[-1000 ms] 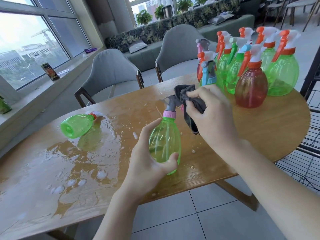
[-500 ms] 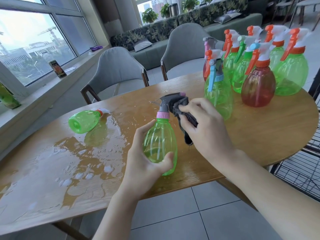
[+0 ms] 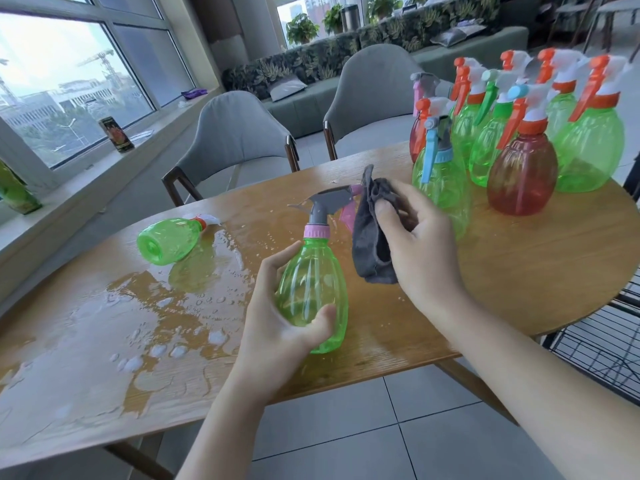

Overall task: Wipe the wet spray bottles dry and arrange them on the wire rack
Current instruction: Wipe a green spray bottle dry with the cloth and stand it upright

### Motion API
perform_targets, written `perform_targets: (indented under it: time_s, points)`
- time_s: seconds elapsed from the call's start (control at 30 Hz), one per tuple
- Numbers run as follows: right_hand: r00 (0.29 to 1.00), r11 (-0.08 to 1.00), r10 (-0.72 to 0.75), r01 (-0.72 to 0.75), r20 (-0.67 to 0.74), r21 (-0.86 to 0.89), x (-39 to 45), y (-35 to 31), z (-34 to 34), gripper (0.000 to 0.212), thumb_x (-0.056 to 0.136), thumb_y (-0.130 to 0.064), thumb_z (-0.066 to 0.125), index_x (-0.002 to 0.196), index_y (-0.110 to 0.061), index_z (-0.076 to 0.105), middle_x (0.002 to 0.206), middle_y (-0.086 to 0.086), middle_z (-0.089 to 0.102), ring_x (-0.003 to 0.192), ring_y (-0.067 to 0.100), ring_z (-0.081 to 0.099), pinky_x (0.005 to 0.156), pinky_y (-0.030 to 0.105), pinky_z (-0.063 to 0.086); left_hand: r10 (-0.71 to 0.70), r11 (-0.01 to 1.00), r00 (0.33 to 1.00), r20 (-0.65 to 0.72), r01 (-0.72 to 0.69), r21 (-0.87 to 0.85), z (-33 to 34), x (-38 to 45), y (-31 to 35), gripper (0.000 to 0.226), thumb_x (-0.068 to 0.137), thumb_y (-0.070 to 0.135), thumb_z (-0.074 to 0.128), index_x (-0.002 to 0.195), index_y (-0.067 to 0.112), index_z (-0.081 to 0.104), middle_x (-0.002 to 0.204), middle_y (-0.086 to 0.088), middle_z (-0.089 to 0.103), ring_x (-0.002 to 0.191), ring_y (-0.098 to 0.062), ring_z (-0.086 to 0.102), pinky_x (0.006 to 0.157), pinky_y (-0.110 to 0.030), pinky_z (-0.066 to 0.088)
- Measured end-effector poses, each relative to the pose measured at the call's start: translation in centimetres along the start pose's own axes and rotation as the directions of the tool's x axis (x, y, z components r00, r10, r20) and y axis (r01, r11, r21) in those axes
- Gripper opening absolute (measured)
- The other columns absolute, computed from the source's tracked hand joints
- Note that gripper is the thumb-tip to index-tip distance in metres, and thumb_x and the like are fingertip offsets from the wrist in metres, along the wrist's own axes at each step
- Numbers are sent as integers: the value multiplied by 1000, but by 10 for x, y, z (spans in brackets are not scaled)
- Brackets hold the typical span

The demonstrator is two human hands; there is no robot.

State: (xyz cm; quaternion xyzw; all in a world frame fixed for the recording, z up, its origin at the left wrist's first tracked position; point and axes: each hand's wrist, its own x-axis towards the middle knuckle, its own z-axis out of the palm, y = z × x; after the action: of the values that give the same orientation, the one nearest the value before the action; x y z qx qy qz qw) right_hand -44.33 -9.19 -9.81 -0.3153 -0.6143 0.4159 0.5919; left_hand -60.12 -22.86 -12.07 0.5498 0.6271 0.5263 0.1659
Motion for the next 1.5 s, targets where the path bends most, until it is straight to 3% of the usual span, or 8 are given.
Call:
perform_targets:
  time_s: [0.1,0.23,0.47,0.8,1.1,1.2,1.37,1.5]
  points:
    - [992,994,88,-93,87,57,3,2,9,22,108,-19,52,116,-15,72,101,4,76,95,14,71,77,26,54,23,1000,1000,19,-23,6,2,1,-1,76,79,18,85,145,33,51,138,11,66,135,-18,62,116,-51,48]
    - [982,998,-2,15,188,-68,-7,2,17,22,109,-18,50,113,-13,71,92,2,73,84,11,67,66,21,45,34,999,999,35,-35,39,2,-1,1,74,81,18,82,145,31,46,131,26,66,128,-3,62,103,-16,48]
    - [953,967,-36,108,300,-229,-13,3,8,24,109,-19,50,123,-19,70,77,-5,70,64,9,58,58,29,43,18,998,999,31,-20,56,-2,0,0,75,82,28,82,145,40,45,139,22,62,137,-12,57,117,-51,46]
    - [919,921,-82,218,385,-323,-20,6,2,25,107,-16,55,124,-5,70,100,18,73,88,28,65,76,41,48,15,1000,1000,14,-15,17,-1,0,3,73,81,31,82,144,40,46,135,28,61,135,-1,55,109,-27,44]
    - [945,788,-226,321,238,-525,-1,-8,-14,19,106,-9,54,111,2,69,85,1,62,72,18,54,65,10,34,61,993,997,45,-65,98,-20,3,-1,80,73,17,85,145,31,53,129,23,66,127,-4,63,99,-11,47]
    - [948,763,-266,319,178,-562,8,-19,-17,21,106,-7,52,116,4,67,88,-6,55,76,1,41,73,2,30,113,978,987,111,-130,165,-26,1,-3,86,69,16,87,146,37,54,131,18,67,126,-15,65,102,-26,52]
    - [931,810,-58,255,360,-528,19,-25,-29,21,107,-10,47,106,0,66,65,2,54,54,9,46,48,14,35,143,928,976,167,-190,319,-29,0,0,90,63,34,82,143,56,50,134,20,64,124,-7,61,100,-10,41]
    - [891,783,-58,321,451,-533,14,-31,-31,24,106,-9,49,116,-10,70,67,-6,55,59,4,51,55,13,37,155,842,963,220,-245,481,-25,1,6,91,62,48,72,148,57,43,142,30,53,128,4,54,97,-11,40]
